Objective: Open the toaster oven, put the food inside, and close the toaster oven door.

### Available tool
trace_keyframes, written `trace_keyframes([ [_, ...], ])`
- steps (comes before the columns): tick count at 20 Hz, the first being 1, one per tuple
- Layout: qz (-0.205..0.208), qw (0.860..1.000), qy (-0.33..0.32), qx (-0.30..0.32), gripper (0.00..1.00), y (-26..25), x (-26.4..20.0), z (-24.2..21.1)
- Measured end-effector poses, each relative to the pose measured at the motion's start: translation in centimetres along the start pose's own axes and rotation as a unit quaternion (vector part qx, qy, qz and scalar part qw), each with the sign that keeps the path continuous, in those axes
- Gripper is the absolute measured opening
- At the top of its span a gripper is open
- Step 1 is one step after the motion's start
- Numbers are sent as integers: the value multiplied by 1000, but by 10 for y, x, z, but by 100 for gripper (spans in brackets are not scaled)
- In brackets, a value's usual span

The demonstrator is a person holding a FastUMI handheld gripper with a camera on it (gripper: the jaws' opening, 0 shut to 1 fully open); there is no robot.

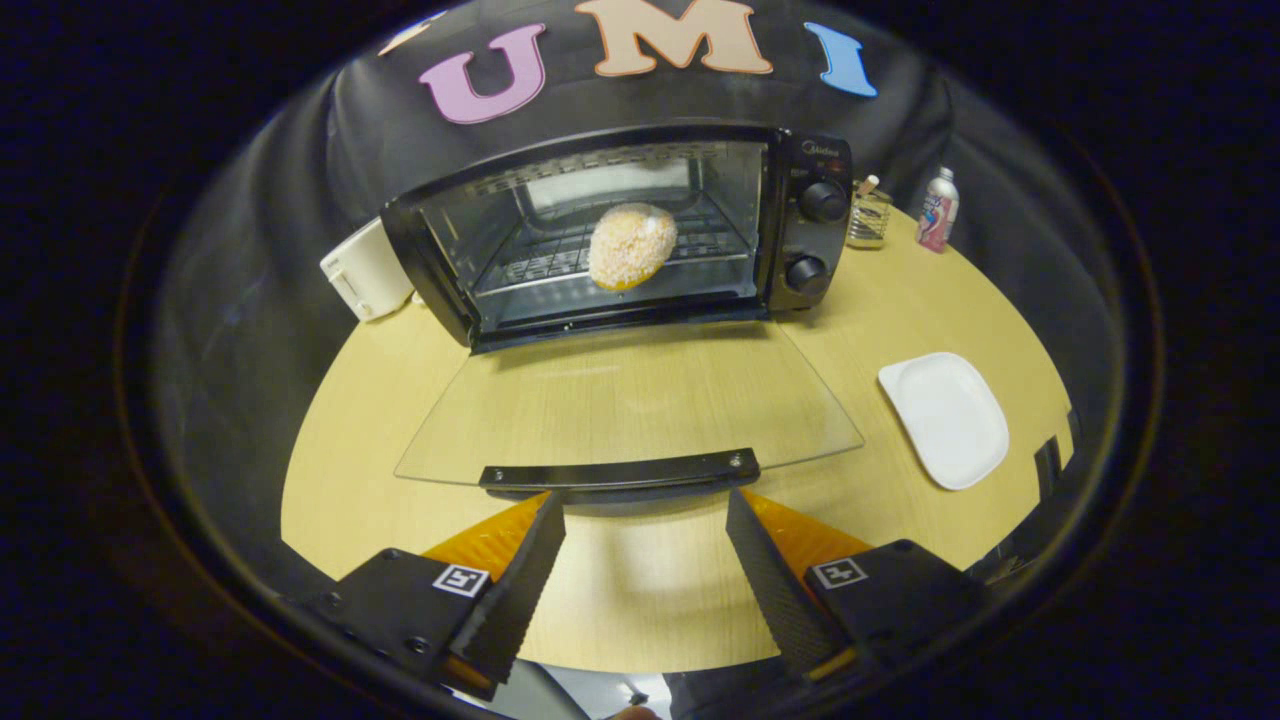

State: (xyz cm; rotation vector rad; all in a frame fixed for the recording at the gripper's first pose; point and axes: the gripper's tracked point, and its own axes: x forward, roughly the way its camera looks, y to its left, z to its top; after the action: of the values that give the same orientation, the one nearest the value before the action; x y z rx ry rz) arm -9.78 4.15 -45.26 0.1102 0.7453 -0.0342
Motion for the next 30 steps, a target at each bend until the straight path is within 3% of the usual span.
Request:
trace_keyframes([
  [30,43,988,-138,58,100,23,-23,141],
])
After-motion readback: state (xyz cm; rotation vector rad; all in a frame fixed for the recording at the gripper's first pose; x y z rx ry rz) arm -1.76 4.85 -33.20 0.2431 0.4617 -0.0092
